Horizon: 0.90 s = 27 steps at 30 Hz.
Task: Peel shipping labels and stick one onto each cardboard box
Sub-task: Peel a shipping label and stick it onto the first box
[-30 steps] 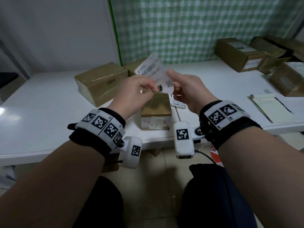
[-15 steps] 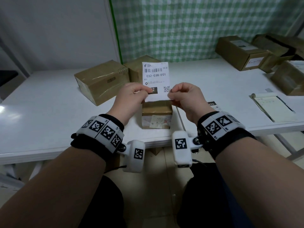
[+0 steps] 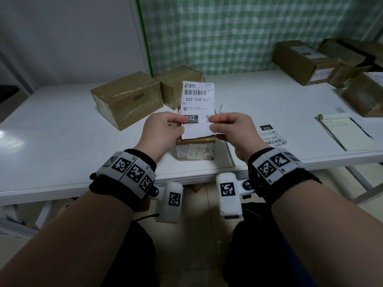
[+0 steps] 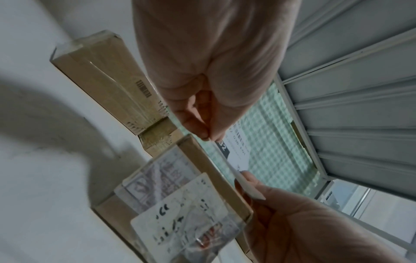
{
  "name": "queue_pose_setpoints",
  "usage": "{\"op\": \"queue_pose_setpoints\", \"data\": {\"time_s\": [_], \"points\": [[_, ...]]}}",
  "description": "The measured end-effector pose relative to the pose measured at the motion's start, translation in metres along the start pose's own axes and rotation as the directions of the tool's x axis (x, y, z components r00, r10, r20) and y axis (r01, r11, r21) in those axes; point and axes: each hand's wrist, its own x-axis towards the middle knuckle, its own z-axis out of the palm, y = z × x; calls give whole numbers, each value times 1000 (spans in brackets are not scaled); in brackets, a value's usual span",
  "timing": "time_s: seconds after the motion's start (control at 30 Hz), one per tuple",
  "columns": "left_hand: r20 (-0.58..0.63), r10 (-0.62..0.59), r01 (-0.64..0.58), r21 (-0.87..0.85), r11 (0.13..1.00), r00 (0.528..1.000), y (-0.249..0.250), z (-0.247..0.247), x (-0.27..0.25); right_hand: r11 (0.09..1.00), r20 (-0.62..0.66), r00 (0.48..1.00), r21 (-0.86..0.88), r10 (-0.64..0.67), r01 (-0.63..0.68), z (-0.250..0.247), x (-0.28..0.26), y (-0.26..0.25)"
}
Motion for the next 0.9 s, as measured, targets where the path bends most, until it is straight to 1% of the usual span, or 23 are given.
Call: {"op": "queue_pose_setpoints", "data": {"time_s": [0.13,0.33,0.53,0.9], "points": [[-14,-2,3,37,999,1000,-2,0,-1,1000,3,1000,-18,-12,12,2,-1,1],[13,0,-1,44,999,1000,-6,-4,-5,998,4,1000,-55,-24,24,2,0,6],[13,17,-17,64,998,1000,-7,-5,-6,998,-5,999,-54,-34,34,1,-2,9],[5,72,-71,155,985,997,-9,-2,-3,995,-18,998,-78,-59,57,2,-2,9]]}}
